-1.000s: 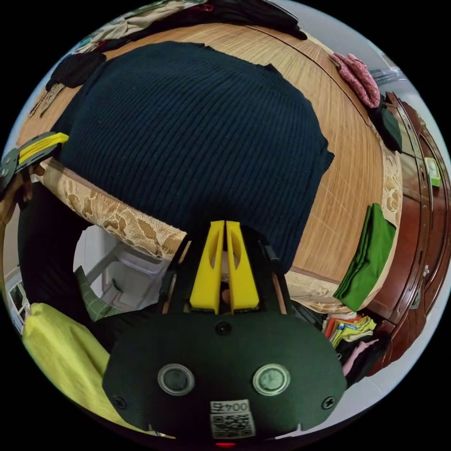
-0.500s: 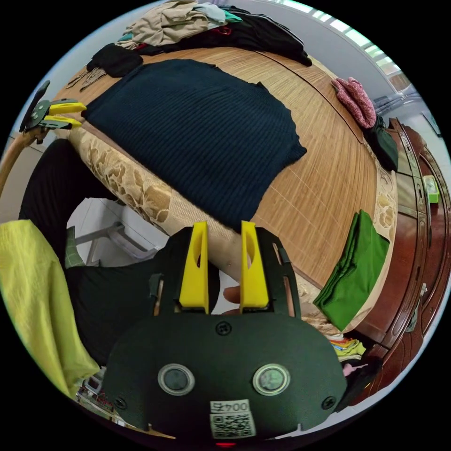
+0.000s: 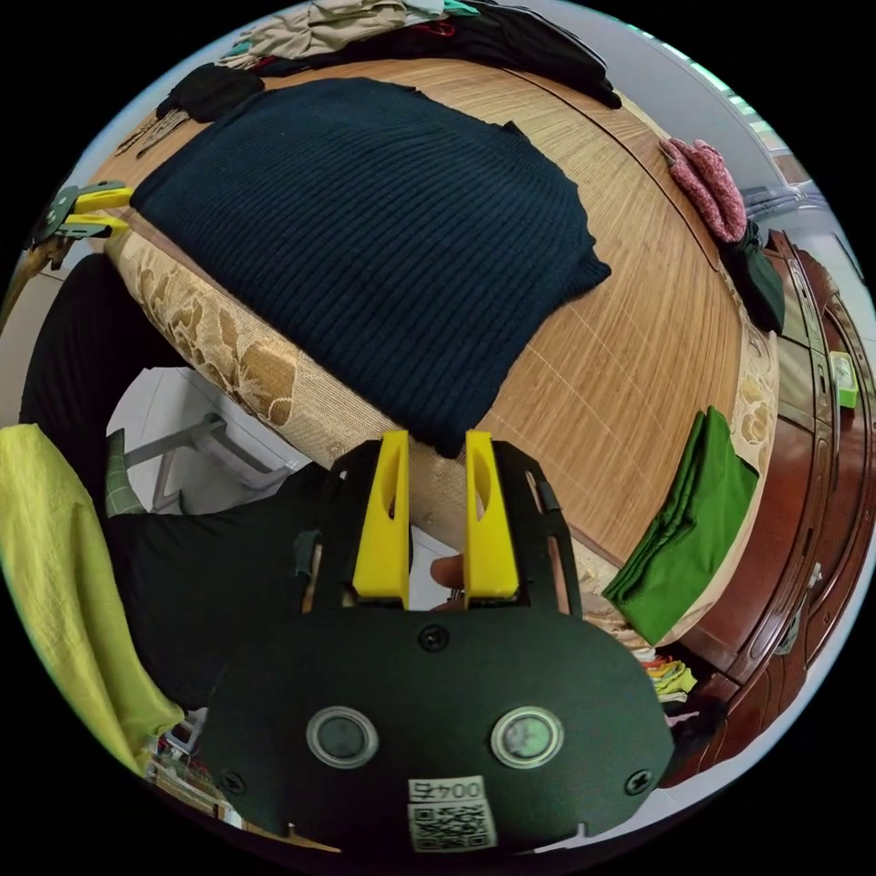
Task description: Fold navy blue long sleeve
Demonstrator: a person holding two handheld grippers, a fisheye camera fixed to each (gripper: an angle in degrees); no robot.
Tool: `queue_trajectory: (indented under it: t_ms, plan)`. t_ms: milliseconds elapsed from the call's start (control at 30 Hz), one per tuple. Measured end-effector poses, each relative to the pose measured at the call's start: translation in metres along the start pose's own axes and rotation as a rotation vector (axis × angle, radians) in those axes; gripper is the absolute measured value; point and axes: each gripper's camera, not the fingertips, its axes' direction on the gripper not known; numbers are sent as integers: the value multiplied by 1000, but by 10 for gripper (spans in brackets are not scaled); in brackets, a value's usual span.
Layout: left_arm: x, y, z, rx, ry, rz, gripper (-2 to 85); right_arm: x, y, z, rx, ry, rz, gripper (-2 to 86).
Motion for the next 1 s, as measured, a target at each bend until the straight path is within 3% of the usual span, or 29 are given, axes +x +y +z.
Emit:
queue_trajectory:
  t_ms: [267, 667, 833, 1000]
  plan:
    - [-31, -3, 13, 15, -34, -24, 65, 29, 17, -5, -28, -11, 23, 50]
    - [-83, 43, 24, 8, 87, -59, 39, 65, 77, -13, -53, -29, -40, 31]
    - [-101, 50, 32, 2, 120, -141, 66, 101, 100, -15, -65, -99, 117, 64]
    - [-128, 65, 12, -49, 7, -94, 84, 148, 130, -34, -15, -149, 238, 66]
